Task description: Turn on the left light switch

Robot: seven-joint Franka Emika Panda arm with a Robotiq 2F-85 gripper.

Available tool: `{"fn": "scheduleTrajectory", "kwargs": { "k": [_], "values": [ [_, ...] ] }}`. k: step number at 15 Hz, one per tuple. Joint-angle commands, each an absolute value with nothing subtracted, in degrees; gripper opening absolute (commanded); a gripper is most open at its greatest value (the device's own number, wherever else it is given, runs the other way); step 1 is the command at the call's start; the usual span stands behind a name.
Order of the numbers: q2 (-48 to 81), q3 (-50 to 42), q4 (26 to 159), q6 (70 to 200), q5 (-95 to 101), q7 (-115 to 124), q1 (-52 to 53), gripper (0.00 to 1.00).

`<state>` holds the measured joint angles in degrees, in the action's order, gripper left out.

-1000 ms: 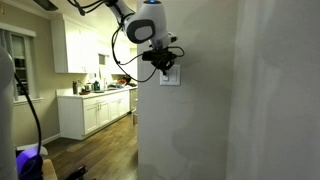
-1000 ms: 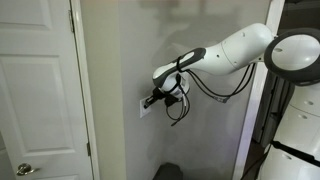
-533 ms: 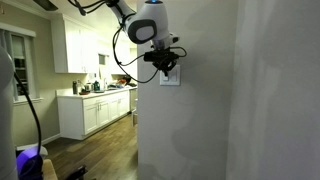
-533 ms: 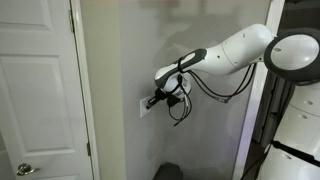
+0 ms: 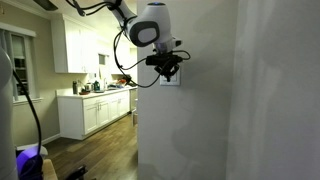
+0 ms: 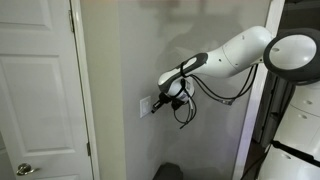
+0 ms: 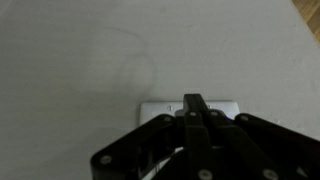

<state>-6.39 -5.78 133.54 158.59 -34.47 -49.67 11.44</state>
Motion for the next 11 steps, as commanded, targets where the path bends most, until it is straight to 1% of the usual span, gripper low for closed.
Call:
{"fn": "scheduleTrajectory", "kwargs": {
  "k": [1,2,5,6,11],
  "values": [
    [-6.4,-5.8,133.6,158.3,-34.3,-49.7,11.4,0.26],
    [-6.3,-5.8,133.6,158.3,-34.3,-49.7,11.4,0.02],
    [-6.2,-5.8,133.6,158.3,-34.3,-49.7,11.5,0.21],
    [-6.2,-5.8,133.6,158.3,-34.3,-49.7,11.5,0.26],
    [-6.2,-5.8,133.6,158.3,-34.3,-49.7,11.5,0.26]
  ]
}}
